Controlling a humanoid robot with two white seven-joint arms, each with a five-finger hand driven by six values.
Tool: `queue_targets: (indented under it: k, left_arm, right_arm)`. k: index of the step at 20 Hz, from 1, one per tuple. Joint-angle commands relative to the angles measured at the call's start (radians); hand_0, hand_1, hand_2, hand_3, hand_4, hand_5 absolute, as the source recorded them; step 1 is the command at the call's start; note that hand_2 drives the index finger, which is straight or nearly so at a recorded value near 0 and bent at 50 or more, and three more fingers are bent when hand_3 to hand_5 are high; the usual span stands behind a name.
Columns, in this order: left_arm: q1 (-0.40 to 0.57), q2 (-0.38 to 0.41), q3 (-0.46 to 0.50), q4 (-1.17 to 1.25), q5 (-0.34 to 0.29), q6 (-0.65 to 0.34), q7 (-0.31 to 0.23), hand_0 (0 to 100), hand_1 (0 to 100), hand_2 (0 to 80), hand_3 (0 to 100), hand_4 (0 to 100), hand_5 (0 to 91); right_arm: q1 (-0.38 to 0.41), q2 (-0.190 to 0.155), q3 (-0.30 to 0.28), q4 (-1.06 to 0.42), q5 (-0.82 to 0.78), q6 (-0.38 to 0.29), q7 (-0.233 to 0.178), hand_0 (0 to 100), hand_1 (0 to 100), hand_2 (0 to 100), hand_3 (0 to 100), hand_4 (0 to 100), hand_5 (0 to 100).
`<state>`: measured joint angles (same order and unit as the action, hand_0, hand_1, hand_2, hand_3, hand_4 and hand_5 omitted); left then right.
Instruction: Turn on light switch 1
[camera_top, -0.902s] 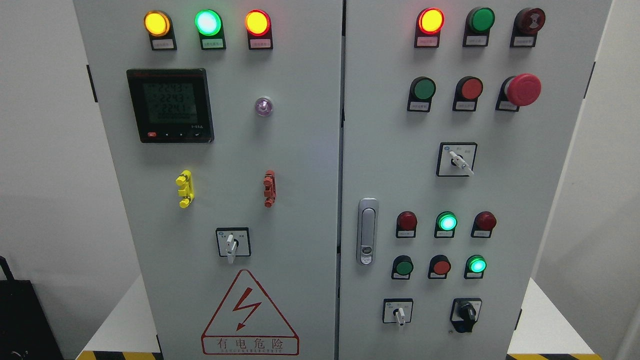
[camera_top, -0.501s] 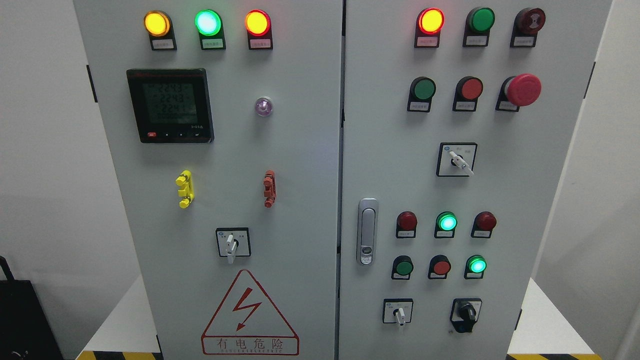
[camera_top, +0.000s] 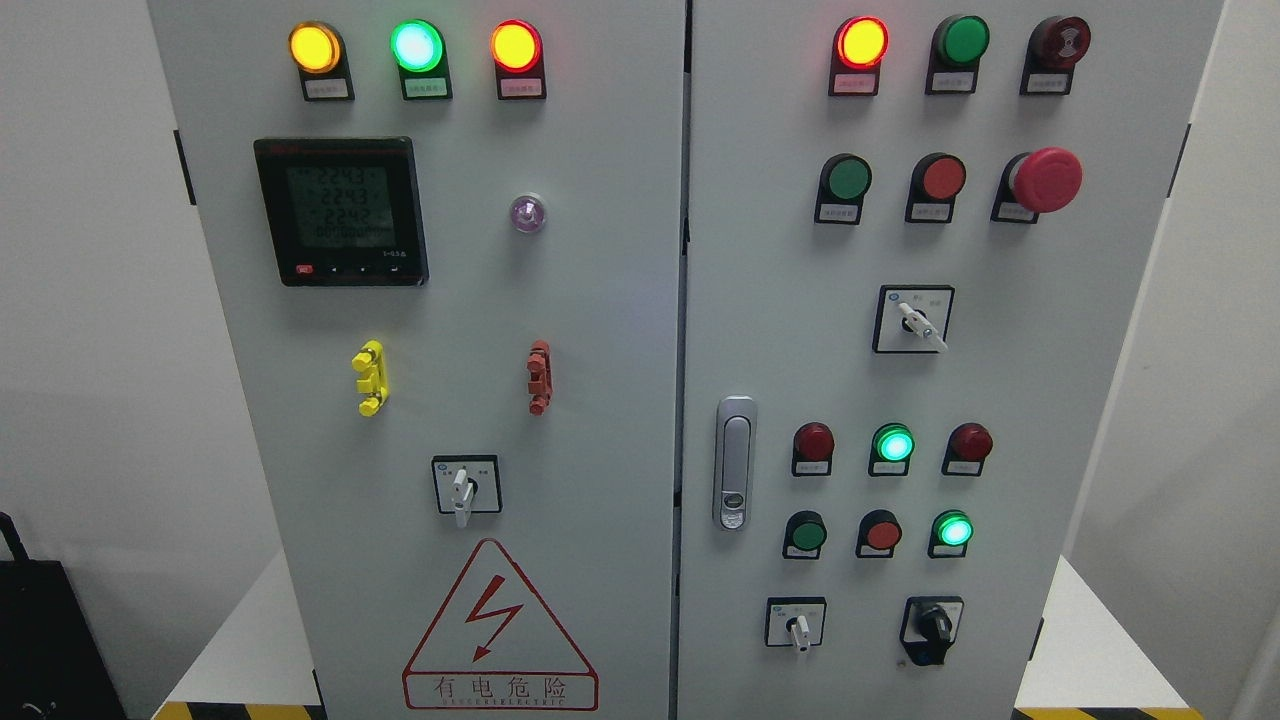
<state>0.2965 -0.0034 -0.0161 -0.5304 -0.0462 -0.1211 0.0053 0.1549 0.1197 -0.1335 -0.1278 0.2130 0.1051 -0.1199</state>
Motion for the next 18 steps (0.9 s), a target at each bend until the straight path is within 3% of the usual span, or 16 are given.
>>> queue_targets:
  k: [1,5,11,18]
  left_arm:
    - [0.084,0.026,-0.01,-0.667,-0.001,-0.046,0.021,14,5,7.0,26,38,0.7]
    - [0.122,0.052,-0.021,-0.984,-0.001,-0.054,0.016,16,10,12.7,33,44,5.4]
    - [0.131,0.066,0.001,-1.226,-0.001,-0.054,0.013,22,22,25.0,44,60,26.2]
    - [0.024,0.074,0.007,-1.407,-0.004,-0.051,0.012,23,32,34.1,51,66,36.5]
  right_arm:
    - [0.0,0.0,0.0,0.001,0.0,-0.001,0.0,5,0,0,0,0,0]
    - [0.0,0.0,0.0,0.001,0.0,-0.001,0.0,5,0,0,0,0,0]
    - [0.0,0.0,0.0,0.001,0.0,-0.001,-0.001,5,0,0,0,0,0]
    - [0.0,0.0,0.0,0.001,0.0,-0.001,0.0,5,0,0,0,0,0]
